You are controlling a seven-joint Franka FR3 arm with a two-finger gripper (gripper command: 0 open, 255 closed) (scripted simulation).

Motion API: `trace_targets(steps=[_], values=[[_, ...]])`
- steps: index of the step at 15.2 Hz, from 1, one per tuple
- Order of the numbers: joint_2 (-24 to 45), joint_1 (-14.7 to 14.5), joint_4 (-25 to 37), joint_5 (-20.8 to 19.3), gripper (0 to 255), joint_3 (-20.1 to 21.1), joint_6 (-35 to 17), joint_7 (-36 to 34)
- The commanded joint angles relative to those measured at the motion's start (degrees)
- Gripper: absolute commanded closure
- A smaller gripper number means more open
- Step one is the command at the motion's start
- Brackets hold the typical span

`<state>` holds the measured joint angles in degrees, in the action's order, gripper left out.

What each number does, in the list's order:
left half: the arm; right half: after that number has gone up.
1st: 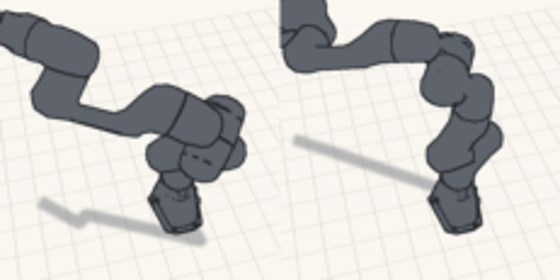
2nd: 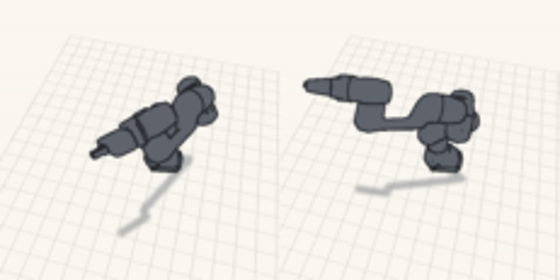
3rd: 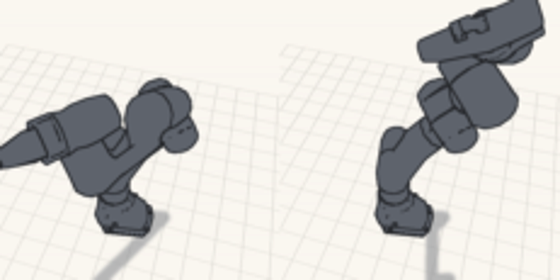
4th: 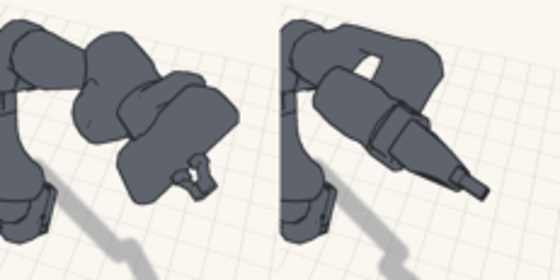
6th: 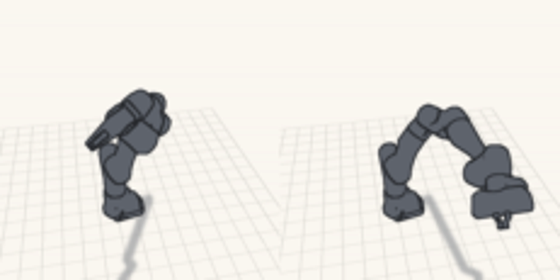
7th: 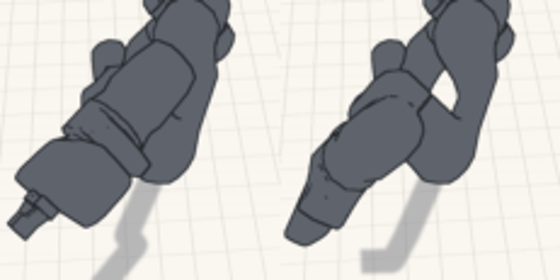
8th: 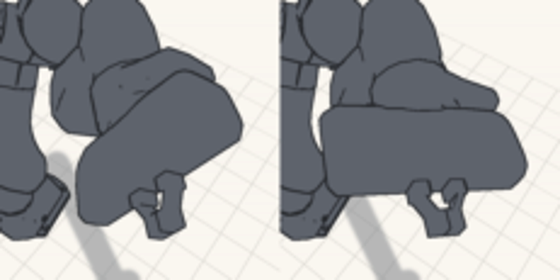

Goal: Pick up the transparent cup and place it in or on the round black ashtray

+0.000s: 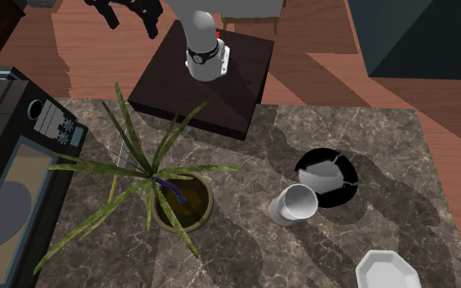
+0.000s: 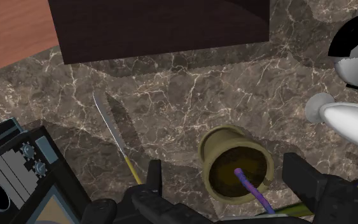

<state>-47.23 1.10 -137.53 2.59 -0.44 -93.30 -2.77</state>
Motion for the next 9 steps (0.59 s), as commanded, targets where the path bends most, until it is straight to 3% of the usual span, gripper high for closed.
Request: trace_targets(steps=[1,9], values=[[0.0,0.0,0.0,0.0,0,0.0,0.0,0.0],[7.8,-3.3,-2.7,4.6,0,8.5,-10.5,-7.3]])
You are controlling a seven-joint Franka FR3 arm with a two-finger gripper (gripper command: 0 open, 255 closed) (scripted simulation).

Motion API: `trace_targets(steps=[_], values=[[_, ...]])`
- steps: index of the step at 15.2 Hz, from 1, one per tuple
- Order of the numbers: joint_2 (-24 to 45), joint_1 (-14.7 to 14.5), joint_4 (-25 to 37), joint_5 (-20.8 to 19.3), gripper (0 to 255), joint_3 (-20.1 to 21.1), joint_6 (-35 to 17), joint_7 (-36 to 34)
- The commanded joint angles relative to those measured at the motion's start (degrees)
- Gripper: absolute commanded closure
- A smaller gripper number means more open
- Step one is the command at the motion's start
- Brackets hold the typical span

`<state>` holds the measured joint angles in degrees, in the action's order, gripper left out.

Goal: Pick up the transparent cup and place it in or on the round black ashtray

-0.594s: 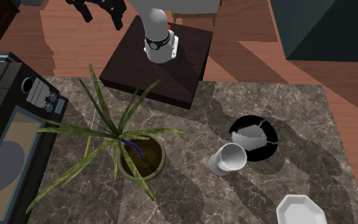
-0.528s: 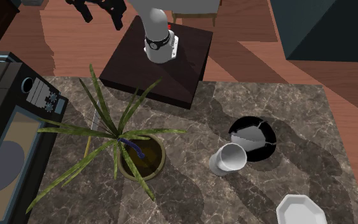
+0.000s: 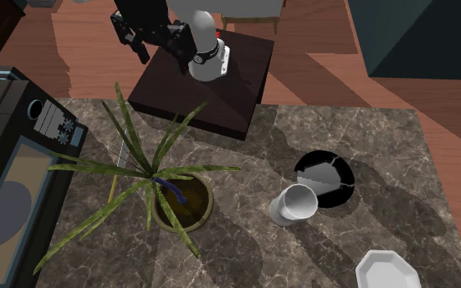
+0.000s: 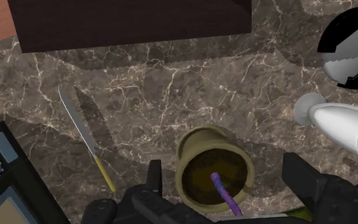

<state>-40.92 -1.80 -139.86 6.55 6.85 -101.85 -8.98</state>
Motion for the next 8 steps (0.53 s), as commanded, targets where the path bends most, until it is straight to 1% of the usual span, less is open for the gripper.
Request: trace_targets(steps=[1,8], values=[[2.8,-0.8,-0.4,1.1,0,2.3,-3.3,-2.0],[13.6,-2.8,1.4,2.7,0,9.7,-12.4,-8.5]])
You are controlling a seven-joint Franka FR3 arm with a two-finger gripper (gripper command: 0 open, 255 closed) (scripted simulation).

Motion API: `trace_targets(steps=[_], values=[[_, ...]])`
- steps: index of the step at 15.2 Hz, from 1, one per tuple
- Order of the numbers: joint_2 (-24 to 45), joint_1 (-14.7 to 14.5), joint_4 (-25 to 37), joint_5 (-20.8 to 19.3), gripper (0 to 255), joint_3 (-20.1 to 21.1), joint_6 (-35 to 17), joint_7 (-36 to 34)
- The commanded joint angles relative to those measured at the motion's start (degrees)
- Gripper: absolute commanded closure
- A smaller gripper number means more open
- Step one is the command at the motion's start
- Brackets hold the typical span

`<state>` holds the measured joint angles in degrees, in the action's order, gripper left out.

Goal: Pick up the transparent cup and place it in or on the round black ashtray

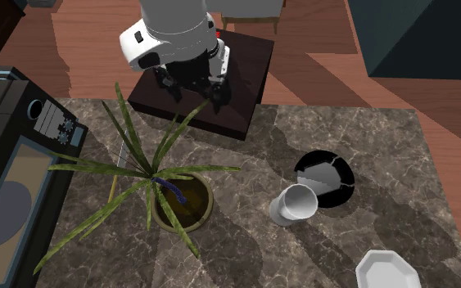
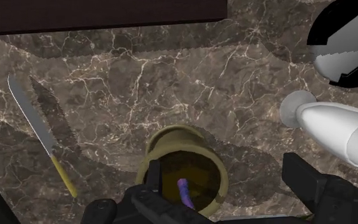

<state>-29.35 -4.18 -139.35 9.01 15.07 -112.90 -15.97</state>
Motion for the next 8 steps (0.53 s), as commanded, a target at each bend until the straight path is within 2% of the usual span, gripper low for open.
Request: trace_targets(steps=[1,8], values=[[3.9,-0.6,1.4,0.2,0,2.5,-2.5,-2.6],[17.7,-1.3,7.1,-2.9,0,9.5,-10.1,-10.8]])
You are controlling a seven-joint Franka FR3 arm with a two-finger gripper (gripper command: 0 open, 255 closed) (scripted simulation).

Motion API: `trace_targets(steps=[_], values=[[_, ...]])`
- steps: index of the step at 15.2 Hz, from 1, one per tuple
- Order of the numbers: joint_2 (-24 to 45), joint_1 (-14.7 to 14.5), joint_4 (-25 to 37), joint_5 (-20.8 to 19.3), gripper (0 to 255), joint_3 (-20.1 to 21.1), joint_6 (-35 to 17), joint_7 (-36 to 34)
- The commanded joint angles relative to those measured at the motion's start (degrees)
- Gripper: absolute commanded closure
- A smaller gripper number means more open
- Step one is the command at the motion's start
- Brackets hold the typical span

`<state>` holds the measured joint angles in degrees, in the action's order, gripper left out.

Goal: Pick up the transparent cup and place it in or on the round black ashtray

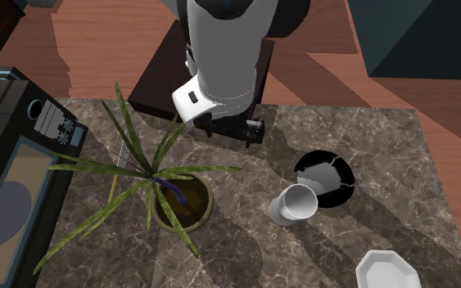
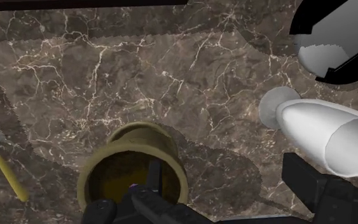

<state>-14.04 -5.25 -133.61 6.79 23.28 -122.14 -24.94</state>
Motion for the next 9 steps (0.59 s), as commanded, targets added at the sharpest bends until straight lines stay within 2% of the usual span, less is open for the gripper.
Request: trace_targets(steps=[1,5,9], values=[[4.5,-0.3,2.4,-1.6,0,2.1,-1.8,-3.2],[13.6,-1.2,7.4,-6.5,0,4.9,-4.7,-9.1],[23.0,-3.5,13.6,-12.5,0,6.1,-6.2,-15.3]])
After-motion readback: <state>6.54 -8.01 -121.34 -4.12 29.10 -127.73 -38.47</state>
